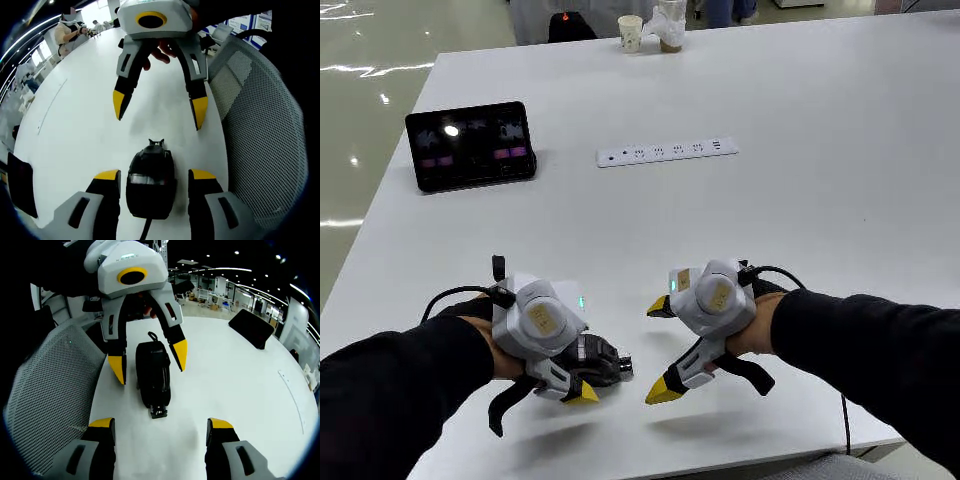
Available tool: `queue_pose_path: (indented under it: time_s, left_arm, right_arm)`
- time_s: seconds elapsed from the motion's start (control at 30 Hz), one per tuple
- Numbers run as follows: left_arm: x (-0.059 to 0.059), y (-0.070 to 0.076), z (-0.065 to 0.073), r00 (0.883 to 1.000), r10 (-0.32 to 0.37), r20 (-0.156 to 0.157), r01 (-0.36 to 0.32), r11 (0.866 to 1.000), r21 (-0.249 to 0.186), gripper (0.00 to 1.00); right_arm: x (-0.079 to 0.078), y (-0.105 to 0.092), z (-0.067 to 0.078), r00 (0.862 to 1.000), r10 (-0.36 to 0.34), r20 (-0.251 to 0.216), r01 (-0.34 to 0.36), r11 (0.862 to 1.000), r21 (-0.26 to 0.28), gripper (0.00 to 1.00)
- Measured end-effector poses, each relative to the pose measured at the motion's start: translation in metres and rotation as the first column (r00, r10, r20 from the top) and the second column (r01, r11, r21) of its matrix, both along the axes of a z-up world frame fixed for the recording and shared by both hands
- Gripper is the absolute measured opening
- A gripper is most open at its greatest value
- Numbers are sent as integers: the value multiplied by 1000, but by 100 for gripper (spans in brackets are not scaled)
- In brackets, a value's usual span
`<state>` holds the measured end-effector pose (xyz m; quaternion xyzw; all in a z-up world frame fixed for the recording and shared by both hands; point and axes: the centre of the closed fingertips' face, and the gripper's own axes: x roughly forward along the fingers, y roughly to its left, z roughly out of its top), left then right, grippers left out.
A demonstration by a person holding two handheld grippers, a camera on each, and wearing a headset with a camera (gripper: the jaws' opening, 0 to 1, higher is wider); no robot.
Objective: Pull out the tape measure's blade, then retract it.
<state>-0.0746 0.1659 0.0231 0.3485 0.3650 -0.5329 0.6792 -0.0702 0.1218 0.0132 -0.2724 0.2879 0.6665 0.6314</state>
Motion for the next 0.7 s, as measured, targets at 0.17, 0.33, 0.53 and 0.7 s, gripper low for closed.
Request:
queue_pose_path:
  time_s: [0.17,0.33,0.53,0.7]
  left_arm:
    - [7,3,-1,999,-2,32,2,1000,16,31]
    - [6,3,-2,1000,-3,18,2,1000,8,31]
    - [6,3,-3,1000,-3,31,3,1000,-9,31]
    - [5,3,-3,999,1,32,0,1000,-19,31]
  right_arm:
    - [0,7,-3,1000,7,0,-7,1000,-4,71]
    - [2,7,-11,1000,21,18,-21,999,-29,58]
    - [1,14,-16,999,28,20,-27,999,-36,43]
    - [0,22,-21,999,40,37,-39,998,-39,30]
